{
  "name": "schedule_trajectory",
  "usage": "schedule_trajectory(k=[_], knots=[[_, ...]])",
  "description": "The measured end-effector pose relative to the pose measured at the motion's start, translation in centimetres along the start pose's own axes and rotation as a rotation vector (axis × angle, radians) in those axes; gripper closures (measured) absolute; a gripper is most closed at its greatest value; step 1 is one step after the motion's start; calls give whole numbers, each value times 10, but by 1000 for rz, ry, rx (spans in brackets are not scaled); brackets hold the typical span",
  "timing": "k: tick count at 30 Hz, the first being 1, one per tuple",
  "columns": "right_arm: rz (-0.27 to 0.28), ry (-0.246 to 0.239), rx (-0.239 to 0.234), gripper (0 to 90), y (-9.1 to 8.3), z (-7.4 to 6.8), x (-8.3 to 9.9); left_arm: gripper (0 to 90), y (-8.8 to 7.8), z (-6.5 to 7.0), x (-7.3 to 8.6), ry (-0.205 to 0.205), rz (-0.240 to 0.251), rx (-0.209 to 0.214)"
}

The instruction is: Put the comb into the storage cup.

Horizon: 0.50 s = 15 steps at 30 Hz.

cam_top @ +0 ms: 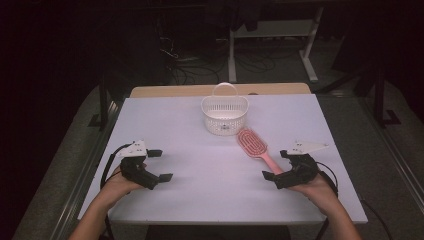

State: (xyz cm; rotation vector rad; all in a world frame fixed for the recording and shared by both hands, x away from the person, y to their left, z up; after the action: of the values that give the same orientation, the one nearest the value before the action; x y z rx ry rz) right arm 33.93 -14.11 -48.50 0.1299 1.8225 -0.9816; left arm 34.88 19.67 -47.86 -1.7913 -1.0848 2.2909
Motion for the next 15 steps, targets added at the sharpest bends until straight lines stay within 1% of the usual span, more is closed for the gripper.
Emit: schedule_trajectory(k=[6, 9, 12, 15], knots=[[11, 10, -8, 0, -2, 0, -2, 0, 0, -1, -1, -8, 6, -1], [11, 6, -13, 0, -3, -2, -3, 0, -1, -2, -1, -17, 9, 0], [12, 8, -13, 0, -3, -2, -3, 0, -1, -2, -1, -15, 12, -1], [10, 5, -8, 0, -4, -3, -3, 0, 0, -2, 0, -8, 3, -1]])
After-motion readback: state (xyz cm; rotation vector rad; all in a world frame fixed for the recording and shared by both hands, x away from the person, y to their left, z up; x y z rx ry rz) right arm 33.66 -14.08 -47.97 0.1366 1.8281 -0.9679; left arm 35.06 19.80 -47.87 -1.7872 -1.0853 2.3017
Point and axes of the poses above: each handheld gripper's, and its own axes: y roughly forward along the jaws, x roughly out of its underside, z roughly to its right, the point moved 10 cm from there along y, roughly forward along the jaws, and after that the axes turned 2 degrees about -x, right-handed, at the moved point
